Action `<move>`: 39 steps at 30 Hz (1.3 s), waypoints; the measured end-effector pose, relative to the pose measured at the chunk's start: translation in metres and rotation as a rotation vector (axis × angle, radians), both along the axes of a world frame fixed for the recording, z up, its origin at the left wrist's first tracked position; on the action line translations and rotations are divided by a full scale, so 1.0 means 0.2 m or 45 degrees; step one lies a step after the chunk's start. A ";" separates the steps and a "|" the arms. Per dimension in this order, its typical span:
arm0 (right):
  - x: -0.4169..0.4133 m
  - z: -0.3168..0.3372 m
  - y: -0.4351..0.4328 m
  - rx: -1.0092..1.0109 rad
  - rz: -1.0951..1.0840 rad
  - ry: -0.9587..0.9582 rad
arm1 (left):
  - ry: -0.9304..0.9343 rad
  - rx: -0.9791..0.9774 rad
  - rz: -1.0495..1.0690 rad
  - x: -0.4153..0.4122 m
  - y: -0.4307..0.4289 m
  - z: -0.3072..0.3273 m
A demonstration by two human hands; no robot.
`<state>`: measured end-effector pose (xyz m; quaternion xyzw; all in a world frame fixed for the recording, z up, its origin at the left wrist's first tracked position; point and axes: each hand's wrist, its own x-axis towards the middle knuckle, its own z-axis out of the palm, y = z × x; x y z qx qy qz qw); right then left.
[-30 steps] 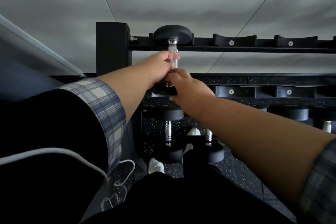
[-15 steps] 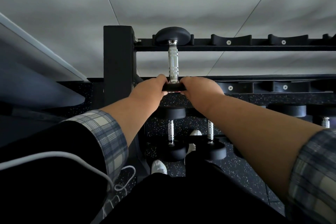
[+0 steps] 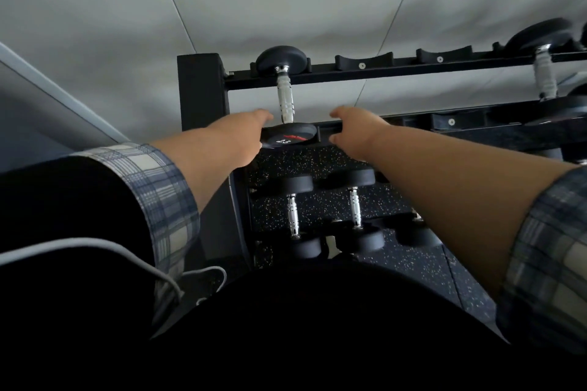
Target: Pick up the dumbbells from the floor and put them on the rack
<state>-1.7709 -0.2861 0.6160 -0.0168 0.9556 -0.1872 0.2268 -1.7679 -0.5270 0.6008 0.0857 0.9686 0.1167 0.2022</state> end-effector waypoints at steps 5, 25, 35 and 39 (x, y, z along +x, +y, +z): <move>0.18 0.10 0.08 -0.035 -0.053 0.063 | 0.105 -0.050 -0.079 0.10 0.06 0.16; 0.91 0.41 0.80 -0.072 -0.253 0.132 | 0.242 -0.083 0.110 0.56 0.49 0.37; 0.32 -0.05 0.11 -0.190 -0.004 0.054 | 0.148 -0.088 0.039 0.18 0.24 0.03; 0.06 -0.28 -0.05 -0.173 -0.047 0.051 | 0.172 -0.058 -0.068 -0.02 0.18 -0.09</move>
